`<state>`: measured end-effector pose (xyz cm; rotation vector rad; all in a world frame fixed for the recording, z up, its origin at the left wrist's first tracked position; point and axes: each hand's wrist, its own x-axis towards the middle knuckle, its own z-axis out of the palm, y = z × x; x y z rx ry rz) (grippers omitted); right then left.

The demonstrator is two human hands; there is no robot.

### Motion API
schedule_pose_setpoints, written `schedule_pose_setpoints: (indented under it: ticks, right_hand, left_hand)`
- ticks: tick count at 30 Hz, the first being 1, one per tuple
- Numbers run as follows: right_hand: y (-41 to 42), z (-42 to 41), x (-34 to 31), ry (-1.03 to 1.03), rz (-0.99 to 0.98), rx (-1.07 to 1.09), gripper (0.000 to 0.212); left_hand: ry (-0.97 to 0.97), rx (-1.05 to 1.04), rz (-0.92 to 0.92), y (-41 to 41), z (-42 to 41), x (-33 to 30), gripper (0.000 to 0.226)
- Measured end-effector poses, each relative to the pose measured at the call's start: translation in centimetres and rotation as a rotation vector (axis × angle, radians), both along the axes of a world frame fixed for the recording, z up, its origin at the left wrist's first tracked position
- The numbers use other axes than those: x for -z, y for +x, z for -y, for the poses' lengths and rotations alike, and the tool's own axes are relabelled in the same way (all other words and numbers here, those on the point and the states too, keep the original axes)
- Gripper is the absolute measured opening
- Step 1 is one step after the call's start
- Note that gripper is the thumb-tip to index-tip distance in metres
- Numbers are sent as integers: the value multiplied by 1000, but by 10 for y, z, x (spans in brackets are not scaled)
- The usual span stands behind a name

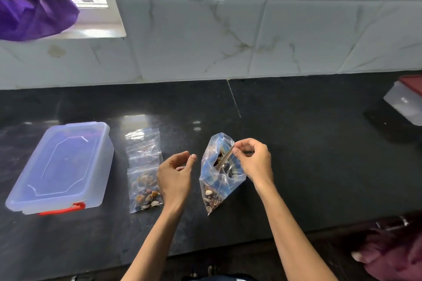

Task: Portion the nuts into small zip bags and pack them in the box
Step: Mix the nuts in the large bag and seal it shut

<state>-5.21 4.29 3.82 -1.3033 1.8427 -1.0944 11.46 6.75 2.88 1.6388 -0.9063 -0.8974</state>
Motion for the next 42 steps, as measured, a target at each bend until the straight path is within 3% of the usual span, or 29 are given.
schedule_pose_setpoints:
  ticks: [6, 11, 23, 29, 37, 42]
  right_hand:
    - [-6, 16, 11, 61, -231, -90, 21]
    - [-9, 25, 15, 81, -301, -105, 30]
    - [-11, 31, 24, 82, -268, -84, 11]
    - [-5, 31, 24, 91, -316, -135, 27]
    - [-3, 32, 27, 39, -286, -142, 24]
    - [-4, 29, 16, -14, -419, -256, 20]
  left_hand:
    - [29, 12, -7, -4, 11, 3, 26]
    - [25, 23, -5, -9, 24, 1, 23]
    - [49, 14, -15, -16, 29, 8, 16]
    - [45, 14, -21, -18, 24, 6, 18]
    - [24, -17, -61, -13, 18, 2, 16]
    - [9, -17, -61, -11, 17, 1, 16]
